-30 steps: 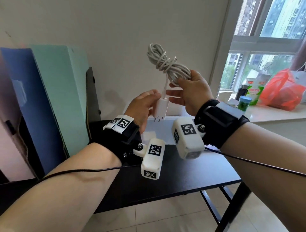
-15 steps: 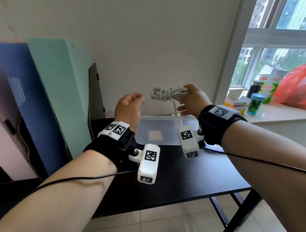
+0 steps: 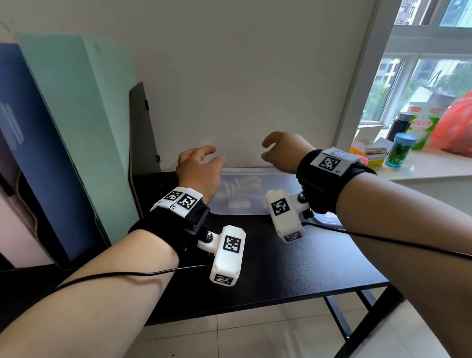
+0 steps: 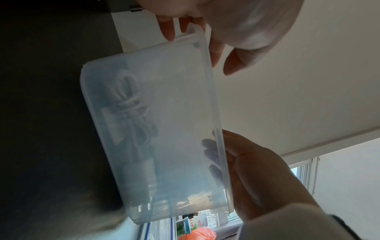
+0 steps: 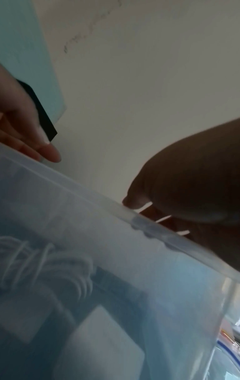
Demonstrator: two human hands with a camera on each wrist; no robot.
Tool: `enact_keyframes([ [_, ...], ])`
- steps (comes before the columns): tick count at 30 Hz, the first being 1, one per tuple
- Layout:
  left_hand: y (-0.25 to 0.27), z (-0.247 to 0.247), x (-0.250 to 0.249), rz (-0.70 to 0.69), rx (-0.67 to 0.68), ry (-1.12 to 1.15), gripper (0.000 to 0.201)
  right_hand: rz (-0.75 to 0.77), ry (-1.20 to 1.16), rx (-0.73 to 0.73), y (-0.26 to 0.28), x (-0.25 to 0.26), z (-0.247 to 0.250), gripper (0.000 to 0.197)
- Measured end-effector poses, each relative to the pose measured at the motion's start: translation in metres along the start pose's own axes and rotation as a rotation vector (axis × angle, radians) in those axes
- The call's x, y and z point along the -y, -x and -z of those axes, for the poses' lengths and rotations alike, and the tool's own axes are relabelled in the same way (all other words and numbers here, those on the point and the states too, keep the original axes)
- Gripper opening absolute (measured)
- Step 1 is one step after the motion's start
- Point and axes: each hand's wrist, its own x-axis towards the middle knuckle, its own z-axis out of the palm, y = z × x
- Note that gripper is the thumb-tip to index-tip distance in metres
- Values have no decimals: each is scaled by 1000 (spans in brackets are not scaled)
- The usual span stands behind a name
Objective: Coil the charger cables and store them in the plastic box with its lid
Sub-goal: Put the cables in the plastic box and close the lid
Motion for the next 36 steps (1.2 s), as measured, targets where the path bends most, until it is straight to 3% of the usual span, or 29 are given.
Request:
enact_keyframes([
  [6, 3, -3, 2, 5, -16, -28, 37, -64, -273, -449, 19, -31, 7, 32],
  [9, 6, -4, 2, 0, -23, -45, 35, -224, -408, -521, 25, -62, 6, 33],
  [11, 8, -4, 0, 2, -33, -58, 34, -333, -398, -473, 26, -83, 1, 30],
  [13, 12, -6, -1, -15, -37, -107, 36, -422, -257, -335, 31, -100, -9, 28],
  [15, 18, -8, -4, -70, -28, -254, 36, -423, -99, -159, 36, -111, -23, 19],
  [17, 26, -11, -4, -116, -7, -357, 39, -393, 28, -29, 42, -118, -36, 32],
  [20, 32, -13, -2, -148, 11, -413, 41, -357, 156, 84, 54, -122, -52, 49],
  [22, 33, -13, -1, -156, -2, -427, 32, -345, 189, 91, 59, -125, -59, 46],
  [26, 35, -14, -2, -180, -40, -430, 20, -322, 181, 7, 64, -129, -57, 25],
  [29, 37, -17, -2, -173, -51, -425, 19, -245, 113, -156, 69, -128, -46, 14],
  [36, 37, -22, -2, -154, -43, -342, 17, -307, -339, -529, 73, -132, 10, 30],
])
